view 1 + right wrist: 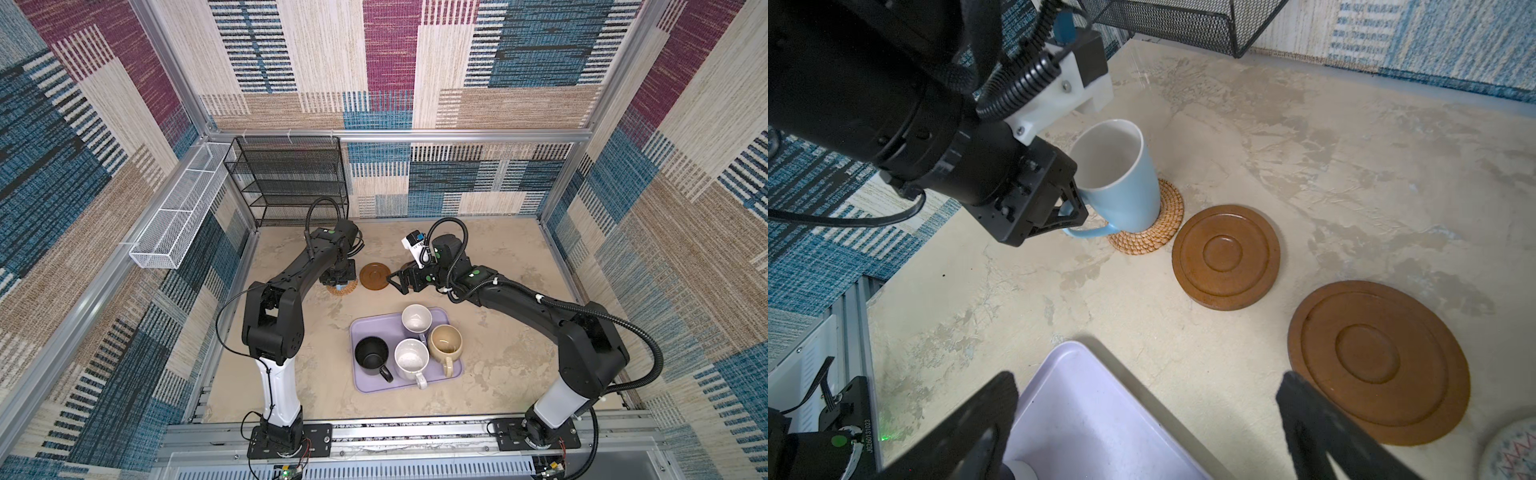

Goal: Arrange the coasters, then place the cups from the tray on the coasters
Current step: 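Lower the light blue mug onto the wicker coaster and open left gripper, then move right gripper down over the lilac mug while left gripper withdraws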

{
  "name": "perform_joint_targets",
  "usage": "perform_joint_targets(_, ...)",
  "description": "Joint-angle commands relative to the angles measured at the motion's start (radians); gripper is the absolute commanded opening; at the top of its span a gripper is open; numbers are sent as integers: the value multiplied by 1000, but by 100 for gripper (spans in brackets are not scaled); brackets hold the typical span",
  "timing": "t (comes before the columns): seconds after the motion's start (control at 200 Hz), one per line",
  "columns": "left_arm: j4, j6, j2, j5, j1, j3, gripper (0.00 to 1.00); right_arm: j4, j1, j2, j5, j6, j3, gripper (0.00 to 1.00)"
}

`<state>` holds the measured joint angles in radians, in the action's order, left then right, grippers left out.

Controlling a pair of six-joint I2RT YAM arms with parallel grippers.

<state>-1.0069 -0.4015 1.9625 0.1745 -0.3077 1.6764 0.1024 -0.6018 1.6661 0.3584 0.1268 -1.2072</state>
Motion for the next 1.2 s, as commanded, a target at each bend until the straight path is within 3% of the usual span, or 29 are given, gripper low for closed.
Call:
perform_joint_targets(0.0,18,-23,-1,-13,5,0,5,-9,0,-9,11,-12,-3,100)
perform_joint_targets(0.245,20,-32,-37,-20,5,-10,25,-3,0,-12,11,-10,-2,100)
perform_joint_targets(0.386,24,-37,-74,-16,5,-25,43,20,0,-12,-12,2,-15,100)
perform_joint_targets(0.496,27,-40,-125,-17,4,-25,60,67,-2,-18,-69,20,-38,100)
perform_joint_targets(0.616,82,-56,-219,-61,2,-49,87,113,0,-47,-115,64,-40,100)
perform_joint_targets(0.686,148,-65,-280,-117,1,-84,95,141,-1,-70,-135,96,-30,100)
perform_joint_targets(0.861,361,-102,-410,-289,-2,-193,97,254,-6,-129,-172,143,-4,100)
perform_joint_targets(0.942,534,-134,-467,-400,-11,-295,97,280,-7,-161,-77,115,16,99)
perform_joint_targets(1.007,573,-146,-487,-408,-46,-333,99,320,-11,-185,-76,114,27,100)
perform_joint_targets(1.192,578,-152,-535,-329,-152,-481,99,378,-45,-268,-215,116,154,99)
